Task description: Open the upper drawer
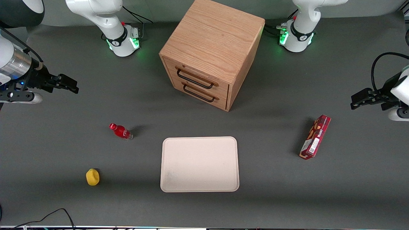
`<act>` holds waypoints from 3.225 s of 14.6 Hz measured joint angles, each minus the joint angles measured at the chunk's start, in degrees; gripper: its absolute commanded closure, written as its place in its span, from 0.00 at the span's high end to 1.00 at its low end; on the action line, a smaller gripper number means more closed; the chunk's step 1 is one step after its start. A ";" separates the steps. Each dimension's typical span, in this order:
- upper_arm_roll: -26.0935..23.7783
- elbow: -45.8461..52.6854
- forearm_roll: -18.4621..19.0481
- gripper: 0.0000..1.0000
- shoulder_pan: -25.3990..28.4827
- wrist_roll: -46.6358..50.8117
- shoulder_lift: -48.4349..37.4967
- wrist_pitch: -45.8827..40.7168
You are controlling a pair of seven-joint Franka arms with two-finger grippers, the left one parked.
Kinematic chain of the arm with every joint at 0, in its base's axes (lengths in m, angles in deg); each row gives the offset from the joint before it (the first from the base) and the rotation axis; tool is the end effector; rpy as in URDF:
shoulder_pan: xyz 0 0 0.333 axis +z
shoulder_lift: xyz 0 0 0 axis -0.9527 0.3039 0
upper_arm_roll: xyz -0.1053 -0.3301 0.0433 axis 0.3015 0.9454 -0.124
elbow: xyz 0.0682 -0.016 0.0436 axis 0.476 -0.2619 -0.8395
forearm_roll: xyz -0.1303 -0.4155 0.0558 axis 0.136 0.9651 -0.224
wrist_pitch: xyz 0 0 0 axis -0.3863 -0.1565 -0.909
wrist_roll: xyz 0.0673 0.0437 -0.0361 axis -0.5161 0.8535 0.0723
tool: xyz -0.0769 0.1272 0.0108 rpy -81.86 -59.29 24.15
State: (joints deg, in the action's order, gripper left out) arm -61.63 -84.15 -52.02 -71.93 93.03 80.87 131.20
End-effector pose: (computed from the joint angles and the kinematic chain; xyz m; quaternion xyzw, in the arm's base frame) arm 0.5796 0.0443 0.5868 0.9983 -0.0434 -0.0401 0.0028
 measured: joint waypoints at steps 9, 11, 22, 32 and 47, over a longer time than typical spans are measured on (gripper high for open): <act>-1.46 3.57 -0.46 1.00 0.85 0.00 0.89 0.03; -4.10 4.82 -2.53 1.00 0.98 0.00 1.54 0.03; -26.68 7.69 -5.12 1.00 1.88 -11.44 8.03 5.61; -31.03 7.84 -12.63 1.00 1.97 -34.79 24.58 11.66; -32.78 3.91 -12.74 1.00 5.33 -34.82 32.06 18.30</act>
State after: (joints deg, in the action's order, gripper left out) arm -94.41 -80.24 -64.76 -66.60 58.22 112.93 149.50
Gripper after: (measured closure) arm 0.000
